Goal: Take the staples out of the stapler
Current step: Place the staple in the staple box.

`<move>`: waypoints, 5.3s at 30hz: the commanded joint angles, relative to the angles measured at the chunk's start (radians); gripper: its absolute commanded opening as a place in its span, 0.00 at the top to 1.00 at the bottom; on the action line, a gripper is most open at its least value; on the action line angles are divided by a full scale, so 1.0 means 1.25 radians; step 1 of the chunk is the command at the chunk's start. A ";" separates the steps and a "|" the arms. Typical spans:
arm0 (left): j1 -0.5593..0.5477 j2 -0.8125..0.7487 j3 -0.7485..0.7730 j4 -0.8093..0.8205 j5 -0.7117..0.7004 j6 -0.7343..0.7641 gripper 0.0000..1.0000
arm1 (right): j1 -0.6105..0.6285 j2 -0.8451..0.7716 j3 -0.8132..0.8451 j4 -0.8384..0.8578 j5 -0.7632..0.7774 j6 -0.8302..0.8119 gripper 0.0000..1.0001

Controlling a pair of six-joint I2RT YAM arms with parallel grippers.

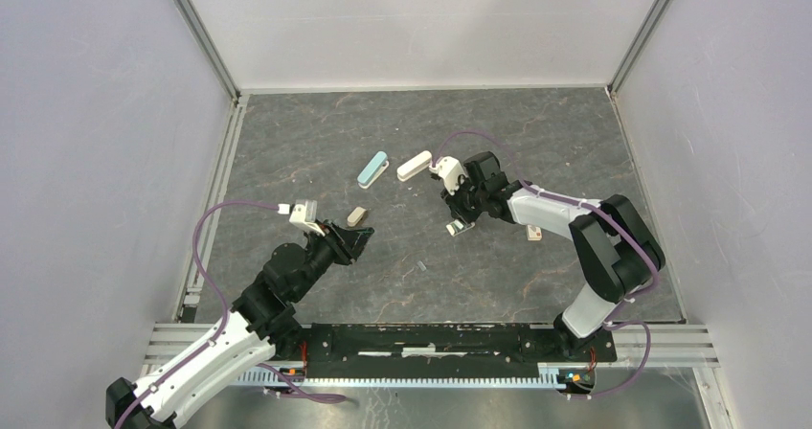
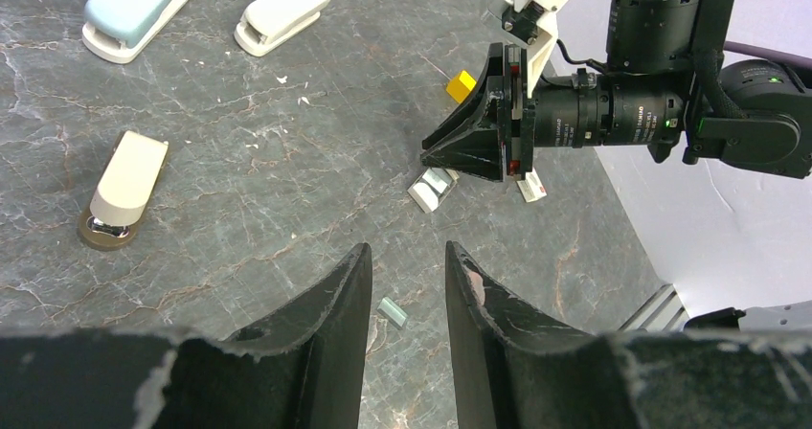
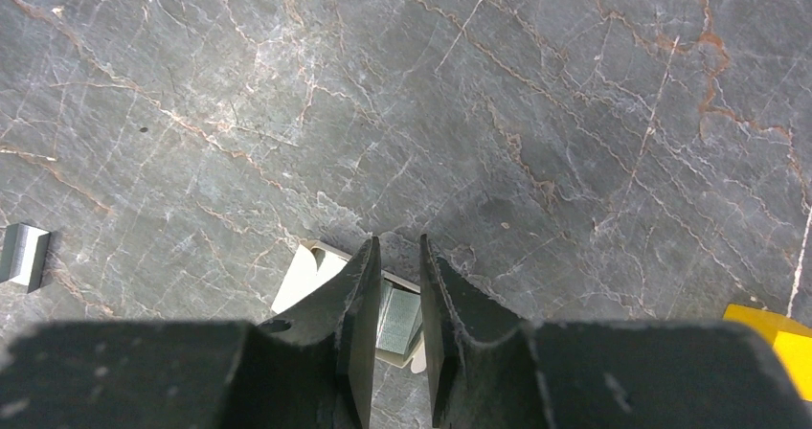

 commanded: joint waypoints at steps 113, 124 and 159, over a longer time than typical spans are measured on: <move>-0.003 -0.026 0.034 -0.015 -0.012 -0.017 0.59 | 0.002 -0.068 -0.022 -0.049 -0.026 -0.098 0.67; -0.004 -0.020 0.039 -0.015 -0.012 -0.018 0.59 | 0.002 -0.073 -0.028 -0.046 -0.021 -0.101 0.57; -0.003 -0.034 0.029 -0.015 -0.013 -0.022 0.59 | 0.003 -0.037 -0.028 -0.045 0.007 -0.102 0.49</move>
